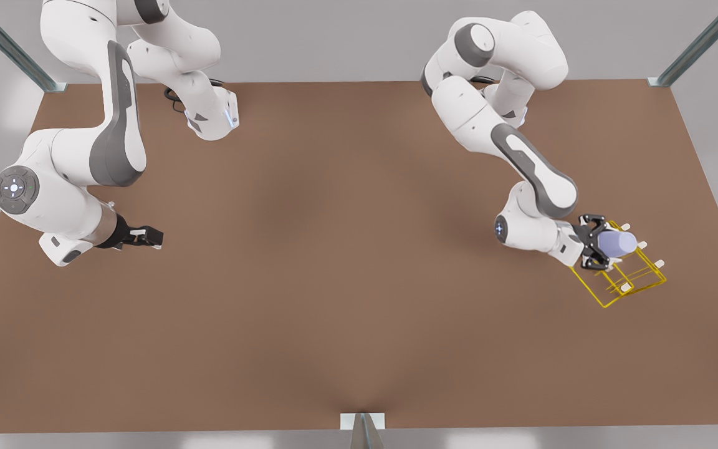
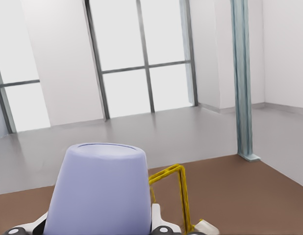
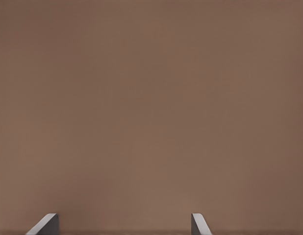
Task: Place the cup on the cup holder
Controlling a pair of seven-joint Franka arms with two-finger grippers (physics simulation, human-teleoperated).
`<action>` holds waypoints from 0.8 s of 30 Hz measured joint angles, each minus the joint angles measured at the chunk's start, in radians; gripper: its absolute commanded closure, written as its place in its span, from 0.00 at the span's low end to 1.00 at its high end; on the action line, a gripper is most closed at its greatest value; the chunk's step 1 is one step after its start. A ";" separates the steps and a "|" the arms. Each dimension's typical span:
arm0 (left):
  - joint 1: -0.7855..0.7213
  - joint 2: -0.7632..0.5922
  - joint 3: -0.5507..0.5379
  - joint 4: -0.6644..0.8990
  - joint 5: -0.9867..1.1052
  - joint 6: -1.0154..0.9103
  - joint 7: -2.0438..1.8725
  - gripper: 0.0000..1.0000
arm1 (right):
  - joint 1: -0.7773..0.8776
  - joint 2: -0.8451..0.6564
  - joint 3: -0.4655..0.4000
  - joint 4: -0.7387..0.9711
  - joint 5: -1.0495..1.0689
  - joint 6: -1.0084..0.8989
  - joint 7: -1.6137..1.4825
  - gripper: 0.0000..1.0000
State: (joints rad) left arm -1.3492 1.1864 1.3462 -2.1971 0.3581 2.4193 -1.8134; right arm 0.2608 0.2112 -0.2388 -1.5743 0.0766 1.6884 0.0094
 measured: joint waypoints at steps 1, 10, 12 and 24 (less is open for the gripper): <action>-0.006 0.001 0.000 -0.005 -0.004 0.001 0.002 0.36 | 0.000 0.000 0.000 0.000 0.000 0.000 0.000 0.00; -0.007 0.035 -0.011 -0.008 -0.074 0.004 0.009 0.33 | -0.002 0.000 0.000 0.001 -0.001 -0.014 0.000 0.00; -0.014 0.048 -0.013 -0.008 -0.101 0.004 -0.002 0.33 | -0.009 0.000 0.000 0.001 -0.001 -0.016 0.000 0.00; -0.071 -0.120 -0.010 0.011 -0.099 -0.020 -0.080 0.00 | -0.011 0.000 0.000 0.003 -0.001 -0.031 0.000 0.00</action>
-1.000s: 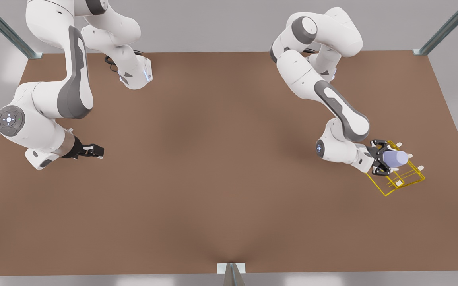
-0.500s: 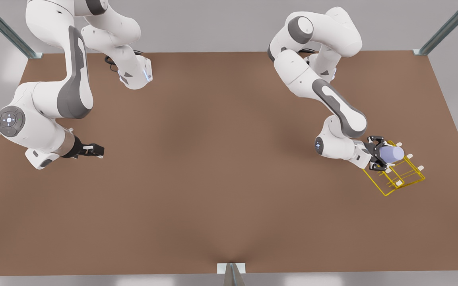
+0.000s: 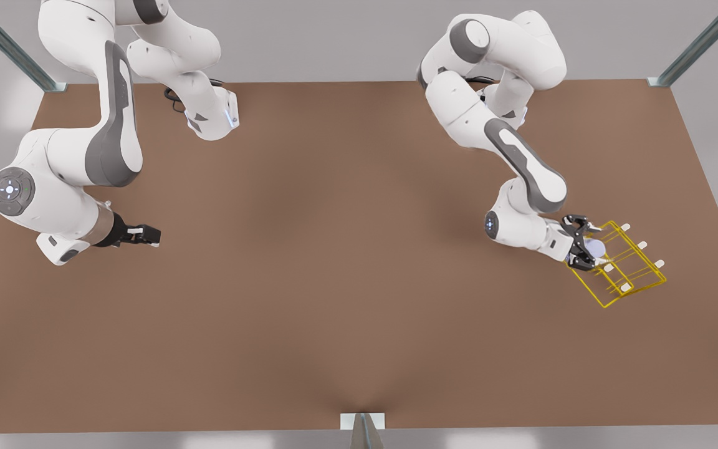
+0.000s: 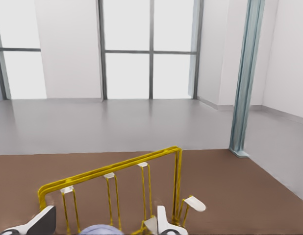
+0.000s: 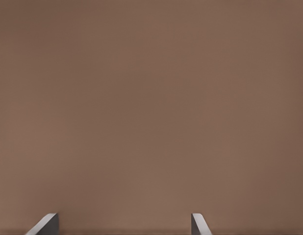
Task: Place the cup on the cup holder
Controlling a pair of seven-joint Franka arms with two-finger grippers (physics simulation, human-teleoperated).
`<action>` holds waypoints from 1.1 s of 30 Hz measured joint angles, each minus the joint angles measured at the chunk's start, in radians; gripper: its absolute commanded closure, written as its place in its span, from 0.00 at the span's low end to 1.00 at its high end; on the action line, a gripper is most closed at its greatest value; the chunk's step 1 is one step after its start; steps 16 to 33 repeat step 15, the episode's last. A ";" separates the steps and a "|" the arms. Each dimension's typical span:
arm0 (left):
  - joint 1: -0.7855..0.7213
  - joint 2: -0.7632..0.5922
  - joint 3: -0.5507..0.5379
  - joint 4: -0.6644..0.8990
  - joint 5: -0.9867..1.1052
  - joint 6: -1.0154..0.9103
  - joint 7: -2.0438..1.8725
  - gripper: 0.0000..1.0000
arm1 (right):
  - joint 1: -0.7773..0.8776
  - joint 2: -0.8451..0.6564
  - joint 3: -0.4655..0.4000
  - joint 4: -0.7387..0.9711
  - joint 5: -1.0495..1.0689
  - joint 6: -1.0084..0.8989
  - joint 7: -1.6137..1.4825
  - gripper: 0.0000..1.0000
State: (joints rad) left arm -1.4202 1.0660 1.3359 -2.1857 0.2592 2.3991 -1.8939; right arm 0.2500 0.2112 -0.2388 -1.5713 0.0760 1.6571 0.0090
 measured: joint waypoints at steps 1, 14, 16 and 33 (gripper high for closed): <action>-0.001 -0.195 -0.035 0.117 -0.016 -0.080 0.030 0.00 | 0.000 0.000 0.000 0.000 0.000 -0.003 0.000 0.00; 1.063 -0.823 -1.267 0.863 -0.347 -1.018 1.023 0.00 | -0.003 0.000 0.000 0.001 -0.001 -0.024 0.000 0.00; 1.064 -0.819 -1.264 0.868 -0.345 -1.033 1.079 0.00 | -0.003 0.000 0.000 0.001 -0.001 -0.026 0.000 0.00; 1.064 -0.819 -1.264 0.868 -0.345 -1.033 1.079 0.00 | -0.003 0.000 0.000 0.001 -0.001 -0.026 0.000 0.00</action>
